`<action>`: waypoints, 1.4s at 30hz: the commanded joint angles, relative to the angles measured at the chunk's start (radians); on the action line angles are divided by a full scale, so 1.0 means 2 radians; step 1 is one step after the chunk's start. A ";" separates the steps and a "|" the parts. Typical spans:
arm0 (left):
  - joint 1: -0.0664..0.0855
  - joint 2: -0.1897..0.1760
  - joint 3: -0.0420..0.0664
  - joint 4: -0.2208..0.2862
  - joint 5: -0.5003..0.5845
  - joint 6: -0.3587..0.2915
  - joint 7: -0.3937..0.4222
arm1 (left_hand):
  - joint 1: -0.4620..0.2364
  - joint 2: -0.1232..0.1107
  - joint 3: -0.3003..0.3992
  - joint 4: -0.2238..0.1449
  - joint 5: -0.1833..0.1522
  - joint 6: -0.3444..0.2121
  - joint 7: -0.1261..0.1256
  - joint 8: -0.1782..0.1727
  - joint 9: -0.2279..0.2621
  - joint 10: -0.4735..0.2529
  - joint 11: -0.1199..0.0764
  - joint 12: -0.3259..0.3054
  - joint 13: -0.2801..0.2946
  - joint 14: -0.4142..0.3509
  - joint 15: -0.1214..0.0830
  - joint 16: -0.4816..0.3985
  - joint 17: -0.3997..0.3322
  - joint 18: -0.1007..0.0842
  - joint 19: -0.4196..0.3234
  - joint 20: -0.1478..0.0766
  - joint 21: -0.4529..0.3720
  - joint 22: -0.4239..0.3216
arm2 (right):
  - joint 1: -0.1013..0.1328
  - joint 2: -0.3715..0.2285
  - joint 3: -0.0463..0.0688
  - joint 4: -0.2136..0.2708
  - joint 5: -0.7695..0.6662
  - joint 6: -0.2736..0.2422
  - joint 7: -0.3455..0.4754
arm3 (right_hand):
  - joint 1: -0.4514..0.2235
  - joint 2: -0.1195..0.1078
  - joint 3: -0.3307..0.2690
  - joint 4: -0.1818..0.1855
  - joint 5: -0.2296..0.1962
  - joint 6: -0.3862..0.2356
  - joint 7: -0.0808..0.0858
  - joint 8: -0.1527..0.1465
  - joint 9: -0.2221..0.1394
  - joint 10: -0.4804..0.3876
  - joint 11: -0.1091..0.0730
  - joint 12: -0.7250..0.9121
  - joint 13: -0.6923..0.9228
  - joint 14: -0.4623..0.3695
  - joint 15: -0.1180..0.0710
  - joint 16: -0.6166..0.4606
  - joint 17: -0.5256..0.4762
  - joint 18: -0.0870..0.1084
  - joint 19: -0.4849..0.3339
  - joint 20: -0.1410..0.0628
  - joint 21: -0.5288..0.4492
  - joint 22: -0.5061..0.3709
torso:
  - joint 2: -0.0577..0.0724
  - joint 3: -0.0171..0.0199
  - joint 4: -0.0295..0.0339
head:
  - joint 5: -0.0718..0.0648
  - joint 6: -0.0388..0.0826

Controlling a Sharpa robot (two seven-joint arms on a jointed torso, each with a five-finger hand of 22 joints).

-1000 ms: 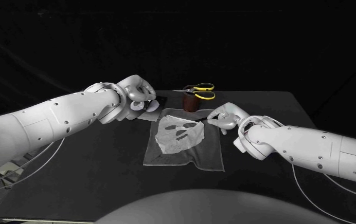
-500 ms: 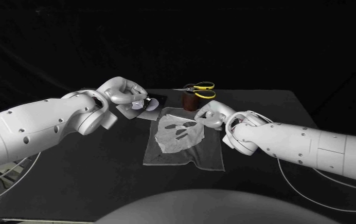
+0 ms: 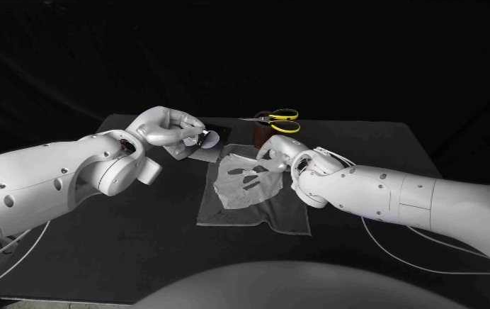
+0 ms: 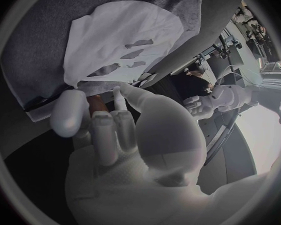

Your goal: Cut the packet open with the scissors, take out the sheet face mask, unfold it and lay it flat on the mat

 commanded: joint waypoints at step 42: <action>0.009 -0.017 0.000 0.037 0.017 0.002 0.007 | 0.000 0.003 0.003 0.001 0.003 0.005 -0.001 -0.004 0.001 0.007 0.001 -0.004 -0.002 0.001 -0.001 -0.002 0.005 0.006 0.007 0.001 0.008 0.005 | 0.002 0.046 0.001 -0.048 -0.058 0.013 -0.065 | -0.024 -0.017 -0.026 0.009 0.000 -0.026 0.015 -0.022 -0.012 0.049 0.015 0.015 0.122 0.054 0.012 0.002 0.132 -0.009 0.006 0.009 0.024 0.074 | 0.033 -0.0072 0.0045 | -0.002 0.000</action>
